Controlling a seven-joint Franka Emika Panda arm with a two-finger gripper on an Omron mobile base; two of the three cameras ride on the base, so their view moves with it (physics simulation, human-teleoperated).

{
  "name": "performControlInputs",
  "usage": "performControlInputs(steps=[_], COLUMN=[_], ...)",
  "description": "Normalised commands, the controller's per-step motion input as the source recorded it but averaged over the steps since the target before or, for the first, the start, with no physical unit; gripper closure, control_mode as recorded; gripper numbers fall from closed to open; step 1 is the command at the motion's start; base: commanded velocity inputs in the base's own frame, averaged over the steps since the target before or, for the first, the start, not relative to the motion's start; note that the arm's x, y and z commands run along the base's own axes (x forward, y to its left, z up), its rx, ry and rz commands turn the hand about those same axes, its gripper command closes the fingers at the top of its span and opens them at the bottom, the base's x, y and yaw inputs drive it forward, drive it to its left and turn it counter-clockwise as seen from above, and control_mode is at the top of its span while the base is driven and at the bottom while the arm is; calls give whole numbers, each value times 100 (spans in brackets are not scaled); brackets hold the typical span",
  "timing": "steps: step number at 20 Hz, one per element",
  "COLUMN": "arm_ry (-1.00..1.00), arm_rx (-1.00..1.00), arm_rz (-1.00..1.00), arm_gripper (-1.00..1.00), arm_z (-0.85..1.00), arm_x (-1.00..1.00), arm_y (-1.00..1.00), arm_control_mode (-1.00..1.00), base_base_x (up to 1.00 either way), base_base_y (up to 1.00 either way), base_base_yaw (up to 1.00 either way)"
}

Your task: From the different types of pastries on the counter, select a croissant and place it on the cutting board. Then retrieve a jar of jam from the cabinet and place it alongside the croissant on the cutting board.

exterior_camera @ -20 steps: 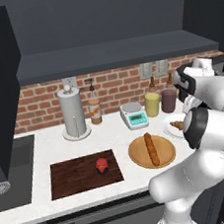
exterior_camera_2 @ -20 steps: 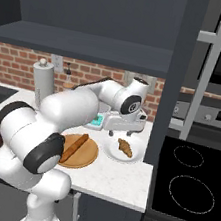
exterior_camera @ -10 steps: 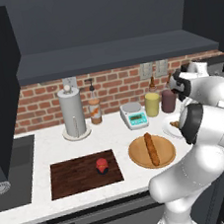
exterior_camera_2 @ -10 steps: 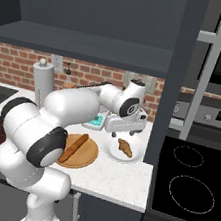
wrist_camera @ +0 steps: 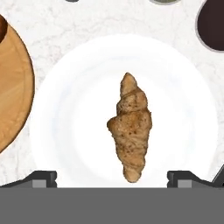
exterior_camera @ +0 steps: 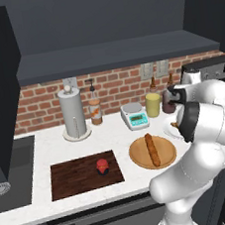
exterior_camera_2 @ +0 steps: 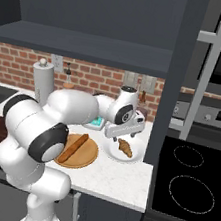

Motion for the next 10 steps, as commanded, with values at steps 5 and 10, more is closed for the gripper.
performControlInputs(steps=[5,10], arm_ry=[-3,0], arm_rx=[0,0], arm_rz=[0,0], arm_gripper=[-100,-100], arm_z=[-33,-14], arm_x=[56,30], arm_y=[0,-4], arm_control_mode=[-100,-100], base_base_x=[0,0], base_base_y=[0,0], base_base_yaw=[0,0])
